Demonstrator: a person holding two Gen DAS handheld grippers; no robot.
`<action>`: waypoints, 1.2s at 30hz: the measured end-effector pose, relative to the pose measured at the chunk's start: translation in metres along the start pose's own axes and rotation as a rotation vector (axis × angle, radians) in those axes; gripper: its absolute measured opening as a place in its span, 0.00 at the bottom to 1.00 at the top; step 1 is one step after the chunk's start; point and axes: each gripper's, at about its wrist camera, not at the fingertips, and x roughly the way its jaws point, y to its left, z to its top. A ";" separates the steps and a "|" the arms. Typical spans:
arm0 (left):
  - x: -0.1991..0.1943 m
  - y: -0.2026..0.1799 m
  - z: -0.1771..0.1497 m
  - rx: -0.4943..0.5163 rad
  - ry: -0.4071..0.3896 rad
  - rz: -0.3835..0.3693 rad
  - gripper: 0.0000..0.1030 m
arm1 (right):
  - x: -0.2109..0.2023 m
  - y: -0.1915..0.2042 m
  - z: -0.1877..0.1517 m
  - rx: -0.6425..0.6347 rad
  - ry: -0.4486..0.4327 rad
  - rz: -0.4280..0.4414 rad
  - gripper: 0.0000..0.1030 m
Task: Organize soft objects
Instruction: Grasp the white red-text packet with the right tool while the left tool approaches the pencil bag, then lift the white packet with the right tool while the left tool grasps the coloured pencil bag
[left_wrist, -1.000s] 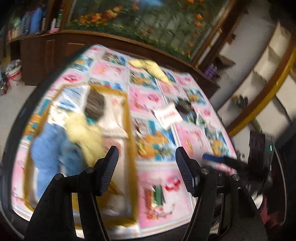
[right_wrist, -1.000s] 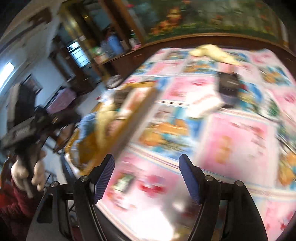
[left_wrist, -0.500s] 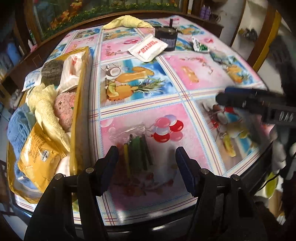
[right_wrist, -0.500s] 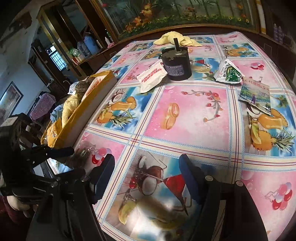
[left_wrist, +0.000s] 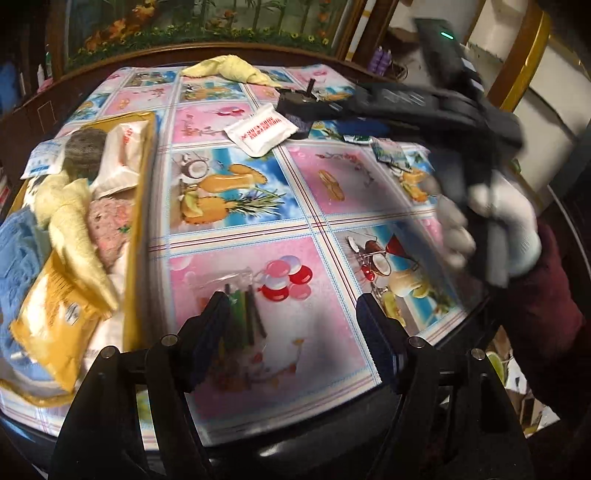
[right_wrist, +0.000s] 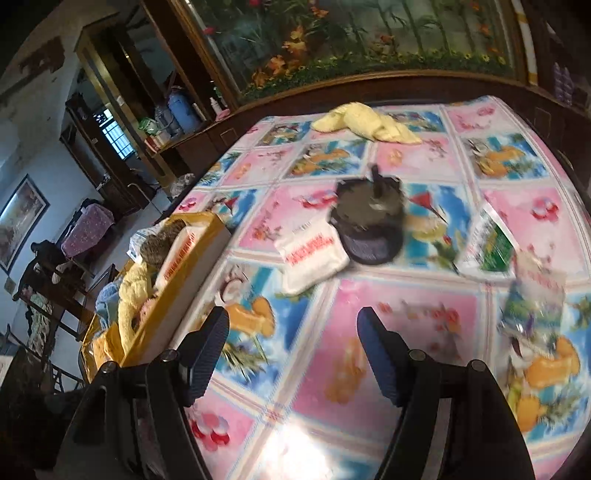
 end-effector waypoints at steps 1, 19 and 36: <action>-0.004 0.003 -0.001 -0.012 -0.006 -0.001 0.69 | 0.010 0.007 0.013 -0.022 0.001 -0.007 0.70; -0.004 0.012 -0.013 -0.016 0.010 -0.066 0.69 | 0.108 0.037 0.017 -0.294 0.266 -0.300 0.56; -0.052 0.035 -0.033 -0.084 -0.058 -0.078 0.69 | 0.018 0.124 -0.070 -0.383 0.305 0.109 0.53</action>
